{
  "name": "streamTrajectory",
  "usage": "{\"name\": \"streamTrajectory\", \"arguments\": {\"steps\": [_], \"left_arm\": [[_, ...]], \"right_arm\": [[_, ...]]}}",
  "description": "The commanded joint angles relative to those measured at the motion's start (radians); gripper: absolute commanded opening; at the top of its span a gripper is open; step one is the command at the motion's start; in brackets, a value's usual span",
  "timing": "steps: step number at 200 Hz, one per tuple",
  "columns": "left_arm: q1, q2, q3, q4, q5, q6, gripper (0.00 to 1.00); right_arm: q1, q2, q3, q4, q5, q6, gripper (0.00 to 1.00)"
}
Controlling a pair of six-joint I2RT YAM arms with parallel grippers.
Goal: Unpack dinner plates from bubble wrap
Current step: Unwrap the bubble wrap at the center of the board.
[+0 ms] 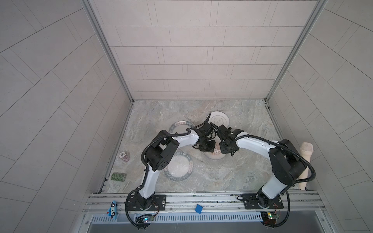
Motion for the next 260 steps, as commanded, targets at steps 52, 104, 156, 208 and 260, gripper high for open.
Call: {"name": "streamTrajectory", "arguments": {"steps": [52, 104, 156, 208, 260], "left_arm": [[-0.004, 0.057, -0.032, -0.140, -0.113, -0.007, 0.06], [-0.004, 0.067, -0.018, -0.178, -0.140, -0.017, 0.01], [-0.004, 0.071, -0.015, -0.165, -0.112, -0.011, 0.01], [-0.003, 0.067, -0.023, -0.156, -0.106, -0.009, 0.01], [-0.004, 0.062, -0.028, -0.146, -0.103, -0.009, 0.01]], "right_arm": [[-0.138, -0.093, -0.084, 0.114, -0.231, 0.024, 0.00], [-0.219, -0.134, -0.151, 0.170, -0.303, 0.033, 0.00], [-0.044, -0.101, -0.039, 0.066, -0.052, -0.058, 0.20], [-0.002, -0.002, 0.032, 0.056, -0.002, -0.078, 0.38], [0.002, 0.073, 0.065, 0.061, 0.025, -0.093, 0.33]]}}
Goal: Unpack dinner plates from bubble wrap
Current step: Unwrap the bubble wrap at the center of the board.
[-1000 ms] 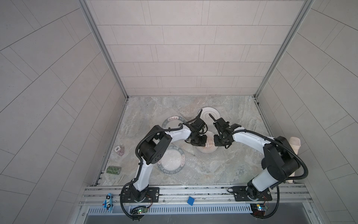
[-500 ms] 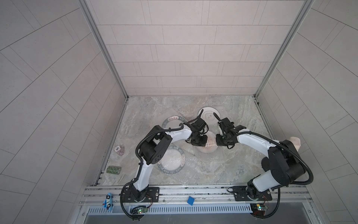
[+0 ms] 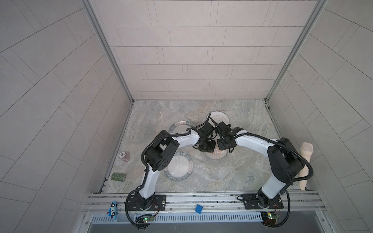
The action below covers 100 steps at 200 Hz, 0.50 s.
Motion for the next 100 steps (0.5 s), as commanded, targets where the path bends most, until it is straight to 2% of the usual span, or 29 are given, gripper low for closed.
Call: {"name": "streamTrajectory", "arguments": {"steps": [1, 72, 100], "left_arm": [[-0.001, 0.063, -0.044, -0.104, -0.079, 0.000, 0.01], [0.000, 0.062, -0.047, -0.099, -0.075, -0.002, 0.01], [0.000, 0.062, -0.049, -0.097, -0.074, -0.002, 0.01]], "right_arm": [[0.007, 0.025, 0.015, -0.024, 0.048, -0.010, 0.32], [0.007, 0.055, 0.000, 0.010, 0.083, -0.013, 0.12], [0.004, 0.065, -0.007, 0.017, 0.086, -0.015, 0.00]]}}
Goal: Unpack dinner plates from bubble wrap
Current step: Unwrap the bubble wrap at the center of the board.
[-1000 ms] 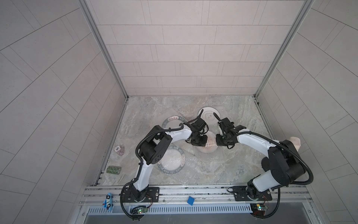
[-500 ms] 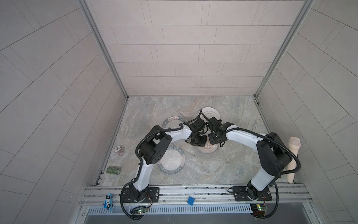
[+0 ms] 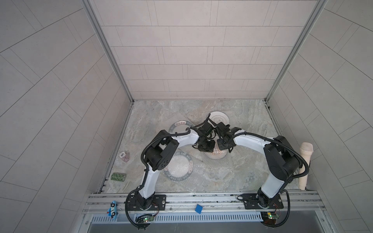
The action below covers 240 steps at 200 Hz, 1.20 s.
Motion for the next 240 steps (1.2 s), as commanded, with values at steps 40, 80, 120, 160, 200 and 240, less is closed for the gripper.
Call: {"name": "streamTrajectory", "arguments": {"steps": [40, 80, 120, 160, 200, 240], "left_arm": [[-0.007, 0.066, -0.044, -0.101, -0.094, -0.007, 0.01], [-0.007, 0.072, -0.042, -0.107, -0.102, -0.011, 0.01], [-0.007, 0.074, -0.036, -0.114, -0.099, -0.011, 0.01], [-0.007, 0.073, -0.039, -0.112, -0.102, -0.016, 0.01], [-0.008, 0.072, -0.051, -0.100, -0.085, -0.026, 0.01], [-0.007, 0.071, -0.051, -0.097, -0.085, -0.027, 0.01]], "right_arm": [[0.004, -0.005, -0.018, -0.005, 0.048, 0.007, 0.00], [-0.031, -0.105, -0.071, 0.014, 0.069, 0.019, 0.00], [-0.082, -0.133, -0.099, 0.040, -0.021, 0.014, 0.01], [-0.036, -0.111, -0.104, 0.078, -0.110, -0.011, 0.33], [-0.036, -0.072, -0.112, 0.105, -0.131, -0.008, 0.40], [-0.032, -0.037, -0.109, 0.084, -0.058, -0.005, 0.35]]}}
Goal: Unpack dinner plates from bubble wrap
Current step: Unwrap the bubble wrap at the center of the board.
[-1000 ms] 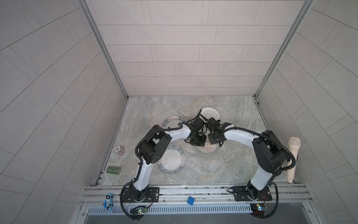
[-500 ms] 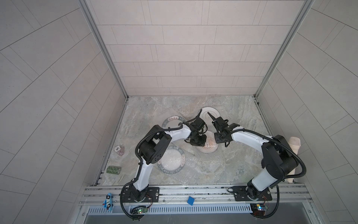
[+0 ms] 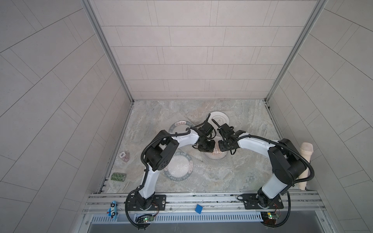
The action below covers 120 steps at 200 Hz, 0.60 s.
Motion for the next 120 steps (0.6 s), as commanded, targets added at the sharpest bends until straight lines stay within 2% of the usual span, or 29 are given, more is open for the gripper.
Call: {"name": "streamTrajectory", "arguments": {"steps": [1, 31, 72, 120], "left_arm": [[-0.005, 0.070, -0.051, -0.096, -0.078, -0.010, 0.01], [-0.005, 0.068, -0.054, -0.096, -0.079, -0.013, 0.01], [-0.005, 0.068, -0.053, -0.096, -0.081, -0.013, 0.01], [-0.004, 0.065, -0.058, -0.096, -0.084, -0.015, 0.01]], "right_arm": [[0.003, 0.032, -0.004, -0.027, 0.054, 0.002, 0.35], [0.020, 0.052, -0.001, -0.057, 0.147, 0.012, 0.28], [0.039, 0.079, 0.003, -0.068, 0.183, 0.049, 0.26], [0.053, 0.067, -0.029, -0.040, 0.209, 0.082, 0.09]]}}
